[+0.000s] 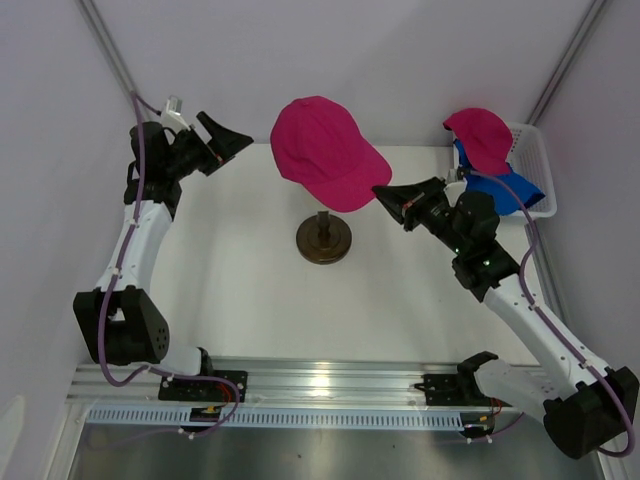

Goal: Stack the hats

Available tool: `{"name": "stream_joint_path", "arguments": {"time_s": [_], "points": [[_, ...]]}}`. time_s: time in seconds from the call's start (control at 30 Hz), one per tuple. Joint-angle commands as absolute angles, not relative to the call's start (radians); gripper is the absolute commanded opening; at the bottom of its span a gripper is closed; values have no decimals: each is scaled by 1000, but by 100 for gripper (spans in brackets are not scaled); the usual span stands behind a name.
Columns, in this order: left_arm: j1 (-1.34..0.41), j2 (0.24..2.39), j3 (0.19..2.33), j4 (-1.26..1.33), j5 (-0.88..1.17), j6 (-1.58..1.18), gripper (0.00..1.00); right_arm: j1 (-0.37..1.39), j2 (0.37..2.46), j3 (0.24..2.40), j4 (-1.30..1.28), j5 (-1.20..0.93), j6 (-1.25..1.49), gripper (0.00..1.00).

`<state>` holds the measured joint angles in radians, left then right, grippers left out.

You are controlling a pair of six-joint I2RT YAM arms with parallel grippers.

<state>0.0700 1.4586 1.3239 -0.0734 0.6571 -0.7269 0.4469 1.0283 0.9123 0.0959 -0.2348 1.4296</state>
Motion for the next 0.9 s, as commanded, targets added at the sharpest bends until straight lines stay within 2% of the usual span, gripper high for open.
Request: {"name": "stream_joint_path", "arguments": {"time_s": [0.0, 0.2, 0.27, 0.43, 0.57, 0.87], "points": [[58, 1450, 1373, -60, 635, -684, 99, 439, 1077, 940, 21, -265, 1385, 0], [14, 1523, 1410, -18, 632, -667, 100, 399, 1118, 994, -110, -329, 1326, 0], [8, 1568, 1445, -38, 637, -667, 96, 345, 1152, 1041, -164, -380, 1293, 0], [9, 1562, 1388, -11, 592, -678, 95, 247, 1210, 1147, -247, -469, 1175, 0], [8, 1552, 1385, -32, 546, -663, 94, 177, 1290, 1267, -273, -575, 1120, 5], [-49, 1525, 1342, 29, 503, -670, 93, 170, 1588, 1508, -345, -787, 1028, 5]]}}
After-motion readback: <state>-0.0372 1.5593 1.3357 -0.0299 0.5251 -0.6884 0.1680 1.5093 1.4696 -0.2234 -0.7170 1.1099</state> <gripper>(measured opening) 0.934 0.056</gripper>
